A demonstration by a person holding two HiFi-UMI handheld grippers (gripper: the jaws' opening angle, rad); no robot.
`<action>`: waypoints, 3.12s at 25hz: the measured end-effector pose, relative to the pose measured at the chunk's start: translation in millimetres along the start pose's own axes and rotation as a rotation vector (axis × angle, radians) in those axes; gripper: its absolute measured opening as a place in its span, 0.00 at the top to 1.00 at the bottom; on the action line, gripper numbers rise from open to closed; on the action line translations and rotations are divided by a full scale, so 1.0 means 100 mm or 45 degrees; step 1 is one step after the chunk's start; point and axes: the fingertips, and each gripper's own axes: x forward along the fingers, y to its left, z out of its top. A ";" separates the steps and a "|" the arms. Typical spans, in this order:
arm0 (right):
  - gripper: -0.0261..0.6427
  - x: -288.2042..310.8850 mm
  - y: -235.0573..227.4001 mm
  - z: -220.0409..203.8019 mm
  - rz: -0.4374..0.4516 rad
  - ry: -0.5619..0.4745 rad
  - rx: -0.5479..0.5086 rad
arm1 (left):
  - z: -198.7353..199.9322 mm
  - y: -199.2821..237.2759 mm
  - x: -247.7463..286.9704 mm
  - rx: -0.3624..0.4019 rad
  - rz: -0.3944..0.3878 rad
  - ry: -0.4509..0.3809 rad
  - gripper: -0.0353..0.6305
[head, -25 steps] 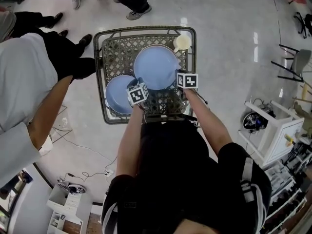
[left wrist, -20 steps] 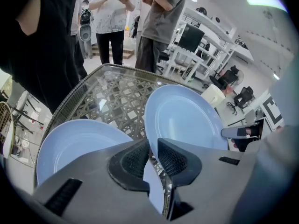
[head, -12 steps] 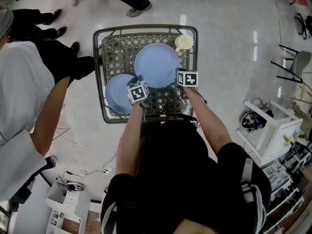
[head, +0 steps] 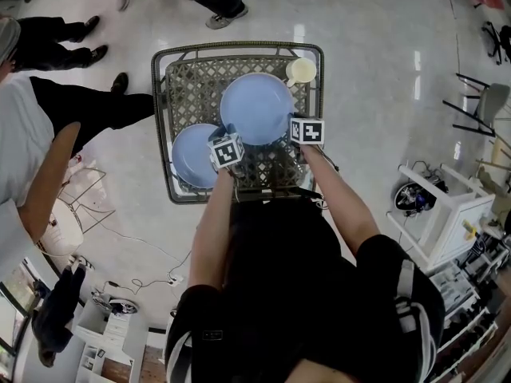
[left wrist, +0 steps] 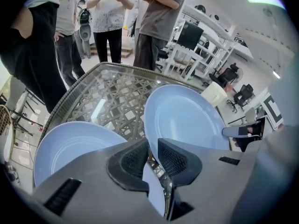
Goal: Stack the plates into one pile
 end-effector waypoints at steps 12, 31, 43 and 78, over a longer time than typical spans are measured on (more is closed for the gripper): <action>0.88 -0.01 -0.04 -0.02 -0.004 -0.003 -0.030 | -0.02 -0.01 -0.01 -0.001 0.017 -0.014 0.81; 0.94 -0.73 0.22 -0.15 0.134 -0.266 -0.216 | -0.36 -0.22 -0.77 -0.088 0.103 -0.202 0.90; 0.95 -1.42 0.57 -0.42 0.326 -0.469 -0.383 | -0.71 -0.49 -1.71 -0.173 0.160 -0.502 0.92; 0.95 -0.92 2.53 -0.70 0.231 -0.441 -0.247 | -0.64 1.65 -1.77 0.006 0.040 -0.333 0.92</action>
